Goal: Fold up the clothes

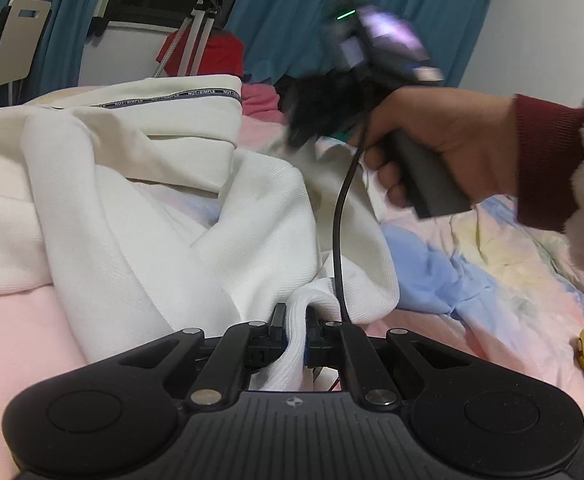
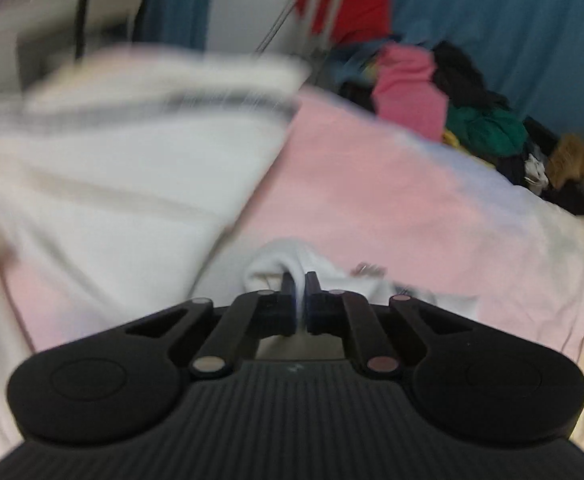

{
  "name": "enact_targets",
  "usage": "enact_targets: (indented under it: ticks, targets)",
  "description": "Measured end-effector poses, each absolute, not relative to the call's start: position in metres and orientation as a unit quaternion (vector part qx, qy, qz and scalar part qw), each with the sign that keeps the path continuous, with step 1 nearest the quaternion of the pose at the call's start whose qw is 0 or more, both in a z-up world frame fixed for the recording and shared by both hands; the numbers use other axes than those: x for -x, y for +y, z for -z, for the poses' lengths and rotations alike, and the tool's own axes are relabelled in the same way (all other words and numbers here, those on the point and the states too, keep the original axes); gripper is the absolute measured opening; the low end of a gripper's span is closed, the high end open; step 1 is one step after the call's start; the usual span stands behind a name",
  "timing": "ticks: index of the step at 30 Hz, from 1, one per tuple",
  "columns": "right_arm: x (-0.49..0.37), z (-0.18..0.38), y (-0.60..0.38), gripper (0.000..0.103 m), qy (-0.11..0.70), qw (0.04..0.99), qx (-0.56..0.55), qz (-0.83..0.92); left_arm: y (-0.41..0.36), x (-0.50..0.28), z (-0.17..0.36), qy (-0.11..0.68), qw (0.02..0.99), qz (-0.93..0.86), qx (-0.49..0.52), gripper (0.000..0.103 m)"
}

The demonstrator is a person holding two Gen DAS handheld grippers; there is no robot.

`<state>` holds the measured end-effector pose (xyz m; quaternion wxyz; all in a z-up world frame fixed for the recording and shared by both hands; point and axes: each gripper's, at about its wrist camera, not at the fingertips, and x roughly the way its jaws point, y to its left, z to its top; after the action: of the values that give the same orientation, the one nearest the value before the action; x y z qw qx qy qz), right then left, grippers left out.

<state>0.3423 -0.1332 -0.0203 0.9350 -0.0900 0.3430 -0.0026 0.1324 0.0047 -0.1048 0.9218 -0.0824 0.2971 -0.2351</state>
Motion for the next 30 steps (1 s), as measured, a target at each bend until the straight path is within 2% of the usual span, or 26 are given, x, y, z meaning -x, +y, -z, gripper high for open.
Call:
enact_targets:
  ticks: [7, 14, 19, 21, 24, 26, 28, 30]
  targets:
    - [-0.267, -0.030, -0.252, 0.006, 0.210, 0.967, -0.073, 0.121, 0.004, -0.128, 0.091, 0.276, 0.934, 0.209, 0.091, 0.007]
    - [-0.164, 0.045, -0.371, 0.007, 0.262, 0.873, -0.346, 0.223, -0.025, -0.103, 0.083, 0.255, 0.941, 0.223, 0.020, 0.008]
    - [-0.132, 0.092, -0.402, 0.009, 0.318, 0.803, -0.469, 0.183, -0.028, -0.099, 0.095, 0.286, 0.935, 0.208, -0.002, 0.009]
    - [-0.130, 0.096, -0.408, 0.010, 0.316, 0.798, -0.488, 0.159, -0.029, -0.099, 0.097, 0.286, 0.936, 0.205, -0.013, 0.010]
    - [-0.135, 0.089, -0.408, 0.022, 0.303, 0.818, -0.471, 0.133, -0.032, -0.094, 0.098, 0.284, 0.937, 0.202, -0.028, 0.010]
    - [-0.144, 0.085, -0.404, 0.050, 0.301, 0.844, -0.425, 0.127, -0.033, -0.090, 0.098, 0.283, 0.937, 0.201, -0.035, 0.011]
    - [-0.153, 0.082, -0.399, 0.060, 0.302, 0.870, -0.370, 0.122, -0.033, -0.085, 0.098, 0.282, 0.937, 0.202, -0.038, 0.011]
    - [-0.159, 0.082, -0.396, 0.060, 0.308, 0.893, -0.306, 0.120, -0.035, -0.083, 0.099, 0.283, 0.937, 0.203, -0.041, 0.011]
